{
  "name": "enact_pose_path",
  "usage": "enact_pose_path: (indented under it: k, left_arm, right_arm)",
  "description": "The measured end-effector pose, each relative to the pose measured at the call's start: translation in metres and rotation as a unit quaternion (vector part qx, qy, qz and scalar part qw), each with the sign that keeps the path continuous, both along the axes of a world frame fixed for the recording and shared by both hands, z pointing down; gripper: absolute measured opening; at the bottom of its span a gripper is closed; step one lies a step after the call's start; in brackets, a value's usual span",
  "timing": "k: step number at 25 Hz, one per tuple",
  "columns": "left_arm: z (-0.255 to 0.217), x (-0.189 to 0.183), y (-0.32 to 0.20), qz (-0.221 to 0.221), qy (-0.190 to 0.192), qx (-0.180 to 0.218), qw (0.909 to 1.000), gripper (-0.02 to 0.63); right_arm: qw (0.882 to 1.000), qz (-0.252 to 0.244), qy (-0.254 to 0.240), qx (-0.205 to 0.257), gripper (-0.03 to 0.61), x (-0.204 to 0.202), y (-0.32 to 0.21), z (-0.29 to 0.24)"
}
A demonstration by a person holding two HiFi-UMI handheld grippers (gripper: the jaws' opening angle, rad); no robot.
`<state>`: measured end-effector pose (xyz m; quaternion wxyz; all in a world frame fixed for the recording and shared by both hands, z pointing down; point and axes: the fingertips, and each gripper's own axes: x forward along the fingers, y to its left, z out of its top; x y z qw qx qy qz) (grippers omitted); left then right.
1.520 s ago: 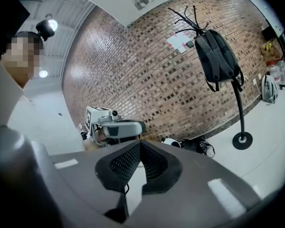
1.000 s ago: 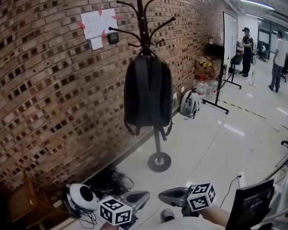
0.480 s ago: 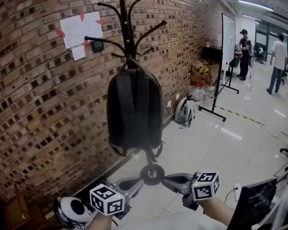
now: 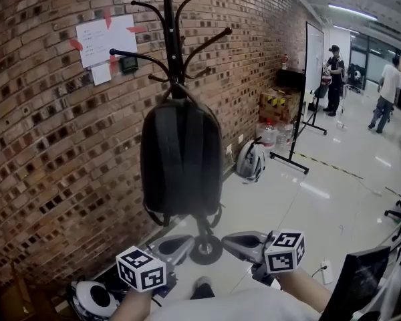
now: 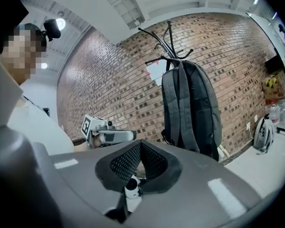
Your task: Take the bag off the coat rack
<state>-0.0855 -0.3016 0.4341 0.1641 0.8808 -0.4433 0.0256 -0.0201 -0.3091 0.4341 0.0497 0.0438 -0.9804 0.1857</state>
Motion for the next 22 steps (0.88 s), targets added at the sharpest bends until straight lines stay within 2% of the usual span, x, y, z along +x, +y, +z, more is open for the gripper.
enact_pose_path:
  k: [6,9,13,15,18,21,22]
  left_arm:
    - [0.006,-0.007,-0.038,0.023,0.005,-0.001,0.9997,0.002]
    - [-0.004,-0.016,-0.055,0.047,0.014,0.013,0.9987,0.002]
    - [-0.026,-0.038,-0.077,0.066,0.007,0.039,0.9971,0.002]
    - [-0.038,-0.051,-0.089,0.066,0.005,0.05,0.9965,0.042]
    - [-0.057,-0.067,-0.106,0.073,-0.006,0.067,0.9951,0.132]
    - [-0.076,-0.087,-0.122,0.079,-0.034,0.084,0.9927,0.215]
    - [-0.081,-0.095,-0.128,0.078,-0.043,0.09,0.992,0.26]
  right_arm:
    - [0.999,0.022,0.018,0.019,-0.003,-0.007,-0.036,0.002]
    - [0.999,0.042,0.007,0.026,-0.003,-0.014,-0.063,-0.006]
    - [0.997,0.058,0.002,0.053,-0.003,-0.028,-0.1,-0.027]
    - [0.996,0.065,-0.004,0.069,-0.003,-0.034,-0.116,-0.041]
    - [0.993,0.069,-0.013,0.092,0.096,-0.039,-0.137,-0.063]
    - [0.99,0.081,-0.006,0.116,0.167,-0.046,-0.163,-0.083]
    - [0.989,0.087,-0.003,0.123,0.202,-0.048,-0.172,-0.089]
